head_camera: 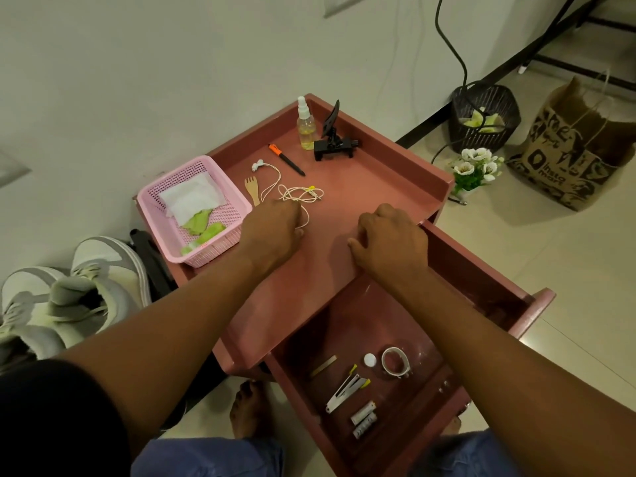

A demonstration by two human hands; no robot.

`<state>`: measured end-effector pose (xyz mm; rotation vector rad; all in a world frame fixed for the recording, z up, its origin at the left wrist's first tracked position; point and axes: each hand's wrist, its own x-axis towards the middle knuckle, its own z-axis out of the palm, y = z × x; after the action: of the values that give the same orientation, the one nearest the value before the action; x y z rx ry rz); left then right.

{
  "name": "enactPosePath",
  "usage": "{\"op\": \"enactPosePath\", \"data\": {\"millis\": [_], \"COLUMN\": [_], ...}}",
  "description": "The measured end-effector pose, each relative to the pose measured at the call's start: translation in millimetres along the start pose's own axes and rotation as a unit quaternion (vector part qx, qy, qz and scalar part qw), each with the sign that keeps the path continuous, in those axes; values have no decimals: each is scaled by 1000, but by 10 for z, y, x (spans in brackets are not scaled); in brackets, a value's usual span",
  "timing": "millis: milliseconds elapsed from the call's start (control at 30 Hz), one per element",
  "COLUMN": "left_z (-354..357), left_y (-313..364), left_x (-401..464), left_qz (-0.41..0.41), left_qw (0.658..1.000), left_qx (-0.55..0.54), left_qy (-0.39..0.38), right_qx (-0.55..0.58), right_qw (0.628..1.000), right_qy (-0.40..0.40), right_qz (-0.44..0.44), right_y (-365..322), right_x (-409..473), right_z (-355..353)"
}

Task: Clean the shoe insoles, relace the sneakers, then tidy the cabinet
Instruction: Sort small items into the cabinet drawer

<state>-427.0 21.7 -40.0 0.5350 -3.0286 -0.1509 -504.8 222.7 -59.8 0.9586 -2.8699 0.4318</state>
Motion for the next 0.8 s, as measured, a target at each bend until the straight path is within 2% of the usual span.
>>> {"op": "enactPosePath", "data": {"millis": [133, 233, 367, 500, 667, 800], "left_z": [-5, -95, -364, -566, -559, -454], "left_y": [96, 163, 284, 355, 364, 371], "left_x": [-68, -184, -425, -736, -1004, -1084], "left_qz": [3, -1, -62, -79, -87, -102], "left_qw": [1000, 991, 938, 875, 819, 803], "left_qx": [-19, -115, -314, -461, -556, -576], "left_qy": [14, 61, 134, 127, 113, 117], "right_qx": [0, 40, 182, 295, 398, 436], "right_qw": [1000, 999, 983, 955, 916, 900], "right_qy": [-7, -4, 38, 28, 16, 0], "right_qz": [12, 5, -8, -4, -45, -18], "right_y": [-29, -60, -176, -311, -533, -515], "right_x": [3, -26, -95, -144, -271, -312], "right_z": [0, -1, -73, -150, -315, -377]}}
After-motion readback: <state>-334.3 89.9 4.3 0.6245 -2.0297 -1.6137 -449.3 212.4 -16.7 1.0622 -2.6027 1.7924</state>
